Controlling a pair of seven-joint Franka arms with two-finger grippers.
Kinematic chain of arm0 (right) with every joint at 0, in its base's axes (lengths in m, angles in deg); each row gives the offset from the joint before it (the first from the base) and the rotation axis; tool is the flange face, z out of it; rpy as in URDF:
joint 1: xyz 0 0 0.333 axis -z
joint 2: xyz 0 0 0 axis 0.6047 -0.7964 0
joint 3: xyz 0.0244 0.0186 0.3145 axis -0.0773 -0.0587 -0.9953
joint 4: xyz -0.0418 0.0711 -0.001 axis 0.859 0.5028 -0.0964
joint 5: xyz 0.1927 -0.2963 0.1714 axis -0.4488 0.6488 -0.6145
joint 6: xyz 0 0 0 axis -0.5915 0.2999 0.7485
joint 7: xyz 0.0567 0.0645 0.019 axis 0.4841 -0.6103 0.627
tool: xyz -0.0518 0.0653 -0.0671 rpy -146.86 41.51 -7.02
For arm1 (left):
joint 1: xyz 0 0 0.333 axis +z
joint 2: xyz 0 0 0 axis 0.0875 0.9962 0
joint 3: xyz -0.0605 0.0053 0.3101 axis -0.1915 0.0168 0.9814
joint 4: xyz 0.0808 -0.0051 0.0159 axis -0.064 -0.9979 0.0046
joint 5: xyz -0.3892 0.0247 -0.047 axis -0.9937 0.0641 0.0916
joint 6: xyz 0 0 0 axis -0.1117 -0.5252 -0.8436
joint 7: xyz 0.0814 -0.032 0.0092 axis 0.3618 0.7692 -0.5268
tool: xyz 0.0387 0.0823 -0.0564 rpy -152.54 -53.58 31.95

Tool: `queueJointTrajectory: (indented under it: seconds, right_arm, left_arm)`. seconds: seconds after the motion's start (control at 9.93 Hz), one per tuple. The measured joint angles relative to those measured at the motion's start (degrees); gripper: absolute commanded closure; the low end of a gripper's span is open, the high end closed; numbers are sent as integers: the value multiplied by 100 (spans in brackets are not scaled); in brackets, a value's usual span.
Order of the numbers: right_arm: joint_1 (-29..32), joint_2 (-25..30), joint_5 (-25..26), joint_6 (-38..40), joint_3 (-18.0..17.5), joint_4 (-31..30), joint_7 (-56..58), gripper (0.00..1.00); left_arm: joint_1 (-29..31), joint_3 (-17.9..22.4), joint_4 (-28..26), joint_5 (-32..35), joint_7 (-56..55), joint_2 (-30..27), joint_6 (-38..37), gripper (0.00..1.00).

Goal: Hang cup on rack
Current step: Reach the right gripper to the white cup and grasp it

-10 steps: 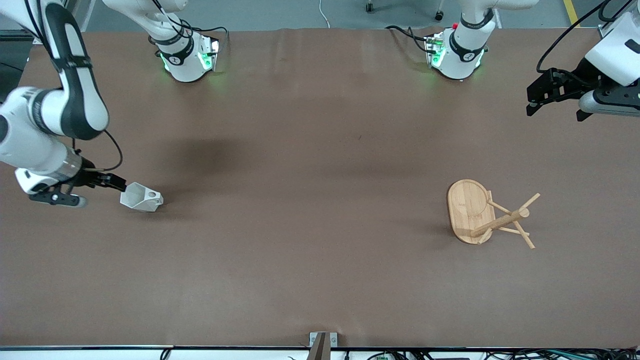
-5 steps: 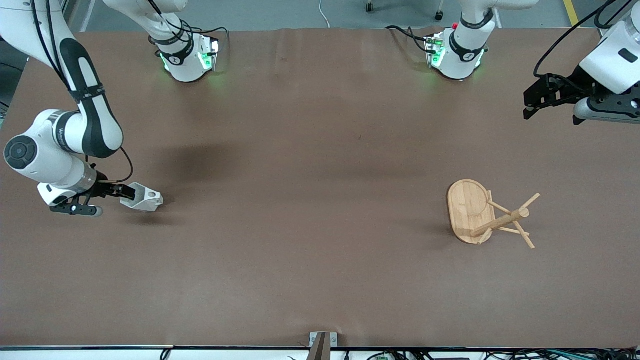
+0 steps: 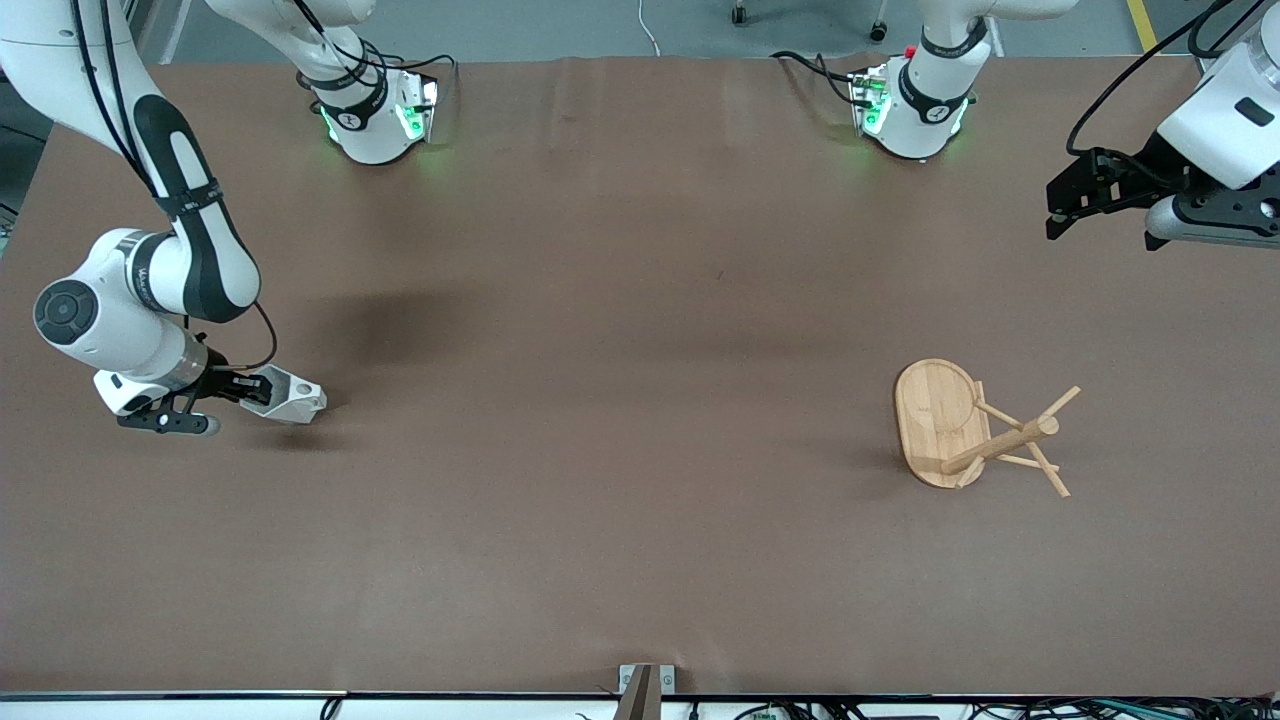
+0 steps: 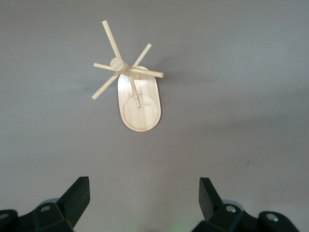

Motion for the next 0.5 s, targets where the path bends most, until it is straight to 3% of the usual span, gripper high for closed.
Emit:
queueJointTrajectory:
  seconds: [0.3,0.5]
  right_arm:
    - [-4,45,-12,35,-31,80,3,99]
    - [-40,62,-8,698,-59,421,15,99]
  left_arm:
    - [-3,-2,0,0,0,18,1,0]
    - [-17,-3,0,0,0,36,9,0]
